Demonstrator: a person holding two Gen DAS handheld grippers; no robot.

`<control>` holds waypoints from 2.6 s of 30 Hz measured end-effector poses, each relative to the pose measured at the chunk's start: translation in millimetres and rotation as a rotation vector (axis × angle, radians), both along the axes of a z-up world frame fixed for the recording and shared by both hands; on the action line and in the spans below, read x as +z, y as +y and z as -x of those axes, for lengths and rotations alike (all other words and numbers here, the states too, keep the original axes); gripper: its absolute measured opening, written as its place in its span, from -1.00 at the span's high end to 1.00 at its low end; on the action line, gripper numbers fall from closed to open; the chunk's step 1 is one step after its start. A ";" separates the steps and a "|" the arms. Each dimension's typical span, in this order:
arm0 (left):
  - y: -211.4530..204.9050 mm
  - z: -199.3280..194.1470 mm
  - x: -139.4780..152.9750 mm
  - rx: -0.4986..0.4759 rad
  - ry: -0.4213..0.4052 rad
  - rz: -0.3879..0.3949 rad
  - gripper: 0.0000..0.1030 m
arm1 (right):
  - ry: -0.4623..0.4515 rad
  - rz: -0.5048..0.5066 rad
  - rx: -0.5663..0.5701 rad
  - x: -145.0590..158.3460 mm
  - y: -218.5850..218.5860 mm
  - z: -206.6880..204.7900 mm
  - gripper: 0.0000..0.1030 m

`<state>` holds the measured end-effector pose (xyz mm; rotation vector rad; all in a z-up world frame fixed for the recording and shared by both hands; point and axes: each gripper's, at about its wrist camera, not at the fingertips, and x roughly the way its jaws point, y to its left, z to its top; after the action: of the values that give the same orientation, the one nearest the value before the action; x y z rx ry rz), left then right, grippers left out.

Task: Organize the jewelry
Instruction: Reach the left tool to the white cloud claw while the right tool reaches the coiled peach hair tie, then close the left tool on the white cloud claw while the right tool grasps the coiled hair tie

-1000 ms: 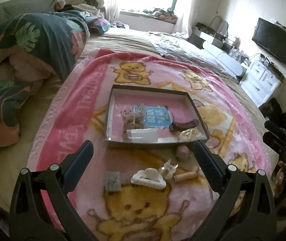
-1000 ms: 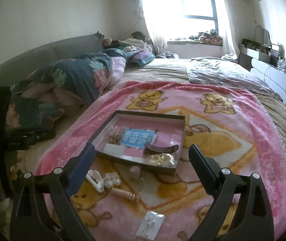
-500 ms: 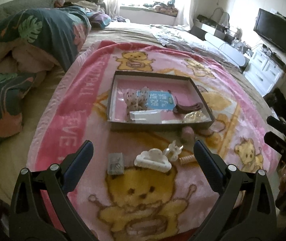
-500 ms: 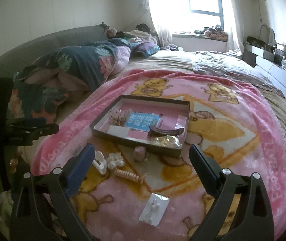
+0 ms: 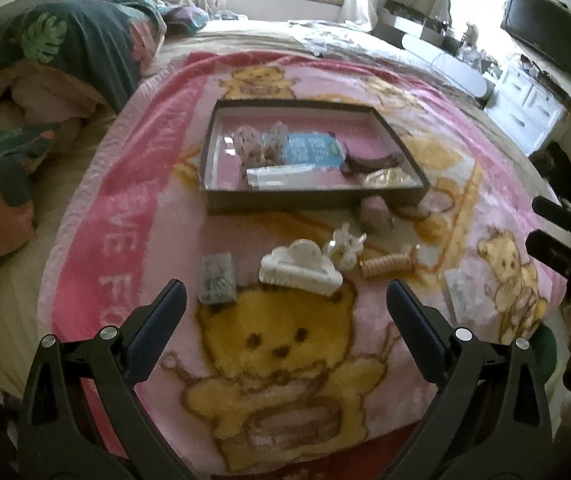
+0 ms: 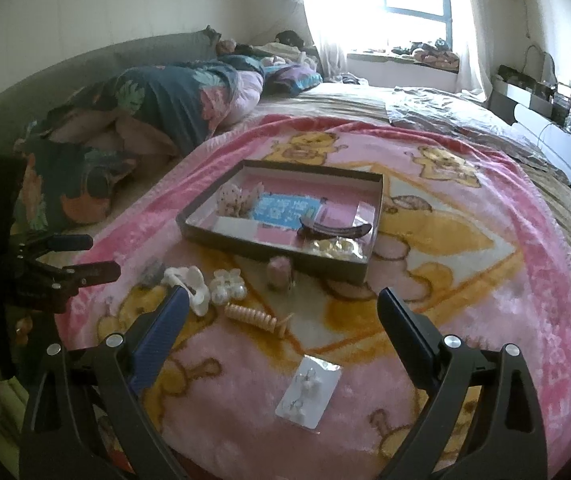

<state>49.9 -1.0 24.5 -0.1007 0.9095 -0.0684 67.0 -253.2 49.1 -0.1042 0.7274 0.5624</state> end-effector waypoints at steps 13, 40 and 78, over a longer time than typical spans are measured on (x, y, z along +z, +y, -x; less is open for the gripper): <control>-14.1 3.2 -42.2 -0.065 0.092 0.001 -0.82 | 0.061 0.035 0.012 -30.4 -0.5 -7.3 -0.83; -29.1 -53.5 -90.2 -0.076 0.137 -0.009 -0.81 | 0.159 0.074 0.000 -72.8 -6.7 -37.8 -0.83; -22.0 -68.3 -76.7 -0.150 0.087 0.058 0.04 | 0.257 0.067 0.189 -111.2 39.8 -61.7 0.33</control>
<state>118.2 -23.0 -52.2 -0.0901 1.0014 -0.2312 128.8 -213.4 -62.1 -0.1660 0.9933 0.7400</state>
